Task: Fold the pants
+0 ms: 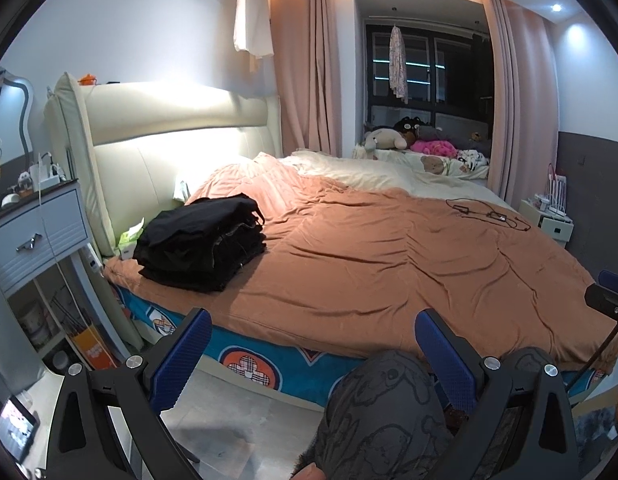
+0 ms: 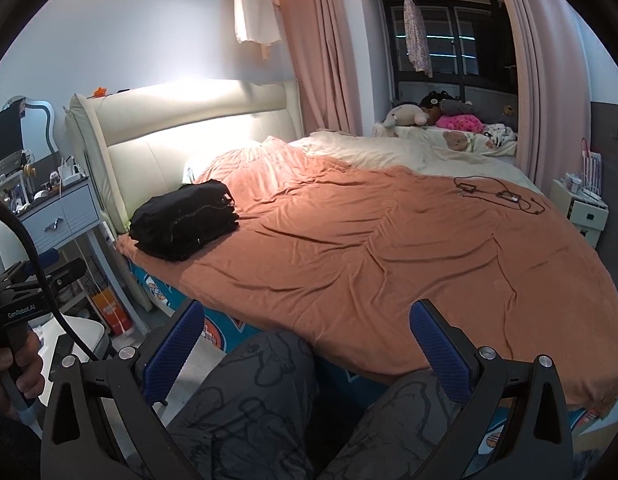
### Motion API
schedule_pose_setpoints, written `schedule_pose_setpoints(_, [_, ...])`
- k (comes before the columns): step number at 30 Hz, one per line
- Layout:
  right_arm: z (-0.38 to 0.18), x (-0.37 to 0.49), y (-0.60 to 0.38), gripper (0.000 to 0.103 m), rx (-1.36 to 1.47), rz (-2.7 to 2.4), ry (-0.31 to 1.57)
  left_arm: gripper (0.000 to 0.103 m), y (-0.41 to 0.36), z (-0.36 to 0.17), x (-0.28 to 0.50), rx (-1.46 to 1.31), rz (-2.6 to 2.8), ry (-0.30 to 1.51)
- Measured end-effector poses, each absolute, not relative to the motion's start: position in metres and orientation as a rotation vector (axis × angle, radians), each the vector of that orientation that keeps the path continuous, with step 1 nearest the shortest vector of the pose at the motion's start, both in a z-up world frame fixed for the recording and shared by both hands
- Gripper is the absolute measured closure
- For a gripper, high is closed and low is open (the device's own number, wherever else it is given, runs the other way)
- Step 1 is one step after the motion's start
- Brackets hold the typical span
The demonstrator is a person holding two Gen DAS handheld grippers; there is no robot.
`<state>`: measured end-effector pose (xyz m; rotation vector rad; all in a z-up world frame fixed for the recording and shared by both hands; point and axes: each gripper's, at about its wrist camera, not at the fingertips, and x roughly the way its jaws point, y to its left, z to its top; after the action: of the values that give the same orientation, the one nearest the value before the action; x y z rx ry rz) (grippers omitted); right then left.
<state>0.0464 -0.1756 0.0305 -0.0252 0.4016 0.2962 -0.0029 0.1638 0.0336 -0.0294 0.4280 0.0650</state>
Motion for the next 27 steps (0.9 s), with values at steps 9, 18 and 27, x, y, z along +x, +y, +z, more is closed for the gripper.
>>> schedule_pose_setpoints(9, [0.0301, 0.0429, -0.1705, 0.000, -0.036, 0.292, 0.398, 0.000, 0.1675, 0.0276, -0.0003, -0.042, 0.072, 0.437])
schedule_pose_setpoints(18, [0.0285, 0.0424, -0.1721, 0.000, -0.042, 0.289, 0.399, 0.001, 0.1691, 0.0250, 0.0006, -0.046, 0.075, 0.441])
schedule_pose_setpoints(27, [0.0294, 0.0409, -0.1718, 0.000, -0.045, 0.293, 0.401, 0.000, 0.1717, 0.0247, -0.0001, -0.049, 0.078, 0.437])
